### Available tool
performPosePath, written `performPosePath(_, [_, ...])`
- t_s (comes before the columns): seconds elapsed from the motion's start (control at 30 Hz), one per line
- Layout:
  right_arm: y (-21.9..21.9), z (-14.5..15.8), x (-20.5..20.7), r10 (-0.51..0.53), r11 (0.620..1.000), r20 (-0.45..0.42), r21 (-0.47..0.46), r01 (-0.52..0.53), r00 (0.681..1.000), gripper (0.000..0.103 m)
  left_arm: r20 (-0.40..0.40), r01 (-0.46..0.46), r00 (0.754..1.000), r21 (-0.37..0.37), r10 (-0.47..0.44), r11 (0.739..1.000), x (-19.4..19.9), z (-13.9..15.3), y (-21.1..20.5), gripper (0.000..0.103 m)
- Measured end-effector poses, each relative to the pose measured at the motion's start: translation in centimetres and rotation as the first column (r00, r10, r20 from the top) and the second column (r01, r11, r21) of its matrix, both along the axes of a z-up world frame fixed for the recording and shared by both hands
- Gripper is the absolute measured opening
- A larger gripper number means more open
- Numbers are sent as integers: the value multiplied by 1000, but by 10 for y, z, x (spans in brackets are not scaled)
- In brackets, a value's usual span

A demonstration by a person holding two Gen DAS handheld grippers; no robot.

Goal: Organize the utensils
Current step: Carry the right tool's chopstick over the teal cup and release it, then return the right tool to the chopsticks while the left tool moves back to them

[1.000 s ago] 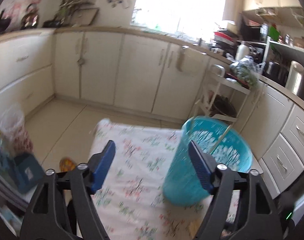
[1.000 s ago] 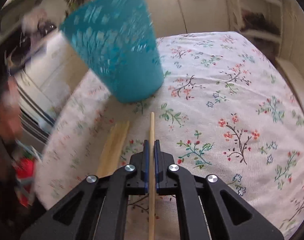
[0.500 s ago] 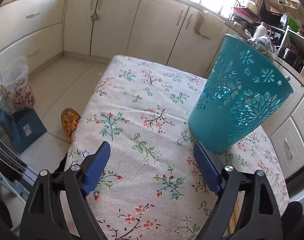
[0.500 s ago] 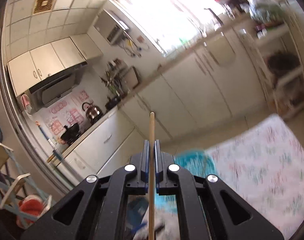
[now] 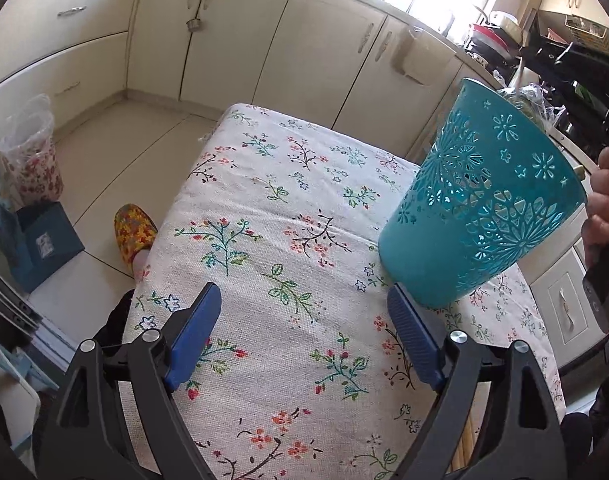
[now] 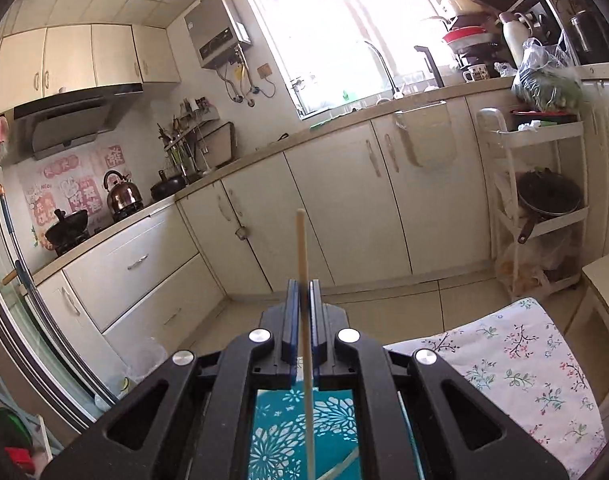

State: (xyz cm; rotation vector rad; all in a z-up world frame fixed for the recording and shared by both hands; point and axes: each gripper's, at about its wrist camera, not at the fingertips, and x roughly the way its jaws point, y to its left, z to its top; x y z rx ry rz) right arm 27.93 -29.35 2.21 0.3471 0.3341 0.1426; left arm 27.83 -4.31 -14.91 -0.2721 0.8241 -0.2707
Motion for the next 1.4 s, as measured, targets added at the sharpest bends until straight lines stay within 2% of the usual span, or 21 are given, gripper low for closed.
performPosePath(0.2, [-2, -5, -14, 47, 999, -44, -20, -48, 998, 11, -8, -10, 1000, -9, 10, 1000, 2, -1, 2, 81])
performPosePath(0.33, [-8, -10, -50, 39, 999, -40, 11, -38, 998, 28, -11, -17, 1000, -10, 17, 1000, 3, -2, 5, 81])
performPosePath(0.37, [-10, -12, -60, 30, 999, -40, 26, -29, 999, 28, -12, -18, 1000, -9, 18, 1000, 3, -3, 5, 81])
performPosePath(0.43, [-16, -21, -82, 12, 999, -56, 53, -9, 998, 29, -14, -21, 1000, -7, 21, 1000, 3, -3, 5, 81])
performPosePath(0.53, [-15, -47, -115, 1, 999, -139, 54, 7, 990, 28, -17, -27, 1000, -4, 27, 1000, 3, -3, 5, 81])
performPosePath(0.6, [-6, -77, -129, 30, 999, -252, 39, -21, 967, 28, -18, -29, 999, -2, 29, 1000, 3, -4, 5, 81])
performPosePath(0.7, [9, -119, -138, 78, 997, -389, 20, -77, 918, 18, -20, -33, 999, 1, 33, 999, 3, -4, 4, 81])
performPosePath(0.77, [16, -136, -136, 100, 994, -448, 14, -104, 888, 11, -22, -35, 999, 3, 35, 999, 3, -4, 4, 81])
performPosePath(0.8, [20, -142, -134, 106, 993, -469, 5, -118, 877, 11, -22, -36, 999, 3, 36, 999, 3, -4, 5, 81])
performPosePath(1.03, [30, -156, -121, 95, 988, -525, -54, -145, 846, 10, -24, -41, 999, 2, 41, 999, 3, -5, 7, 82])
performPosePath(1.27, [34, -163, -123, 86, 984, -519, -91, -155, 850, 10, -24, -38, 999, 4, 38, 999, 3, -5, 7, 82])
performPosePath(1.4, [37, -163, -123, 112, 982, -516, -76, -175, 849, 10, -26, -37, 999, 5, 37, 999, 3, -5, 6, 82])
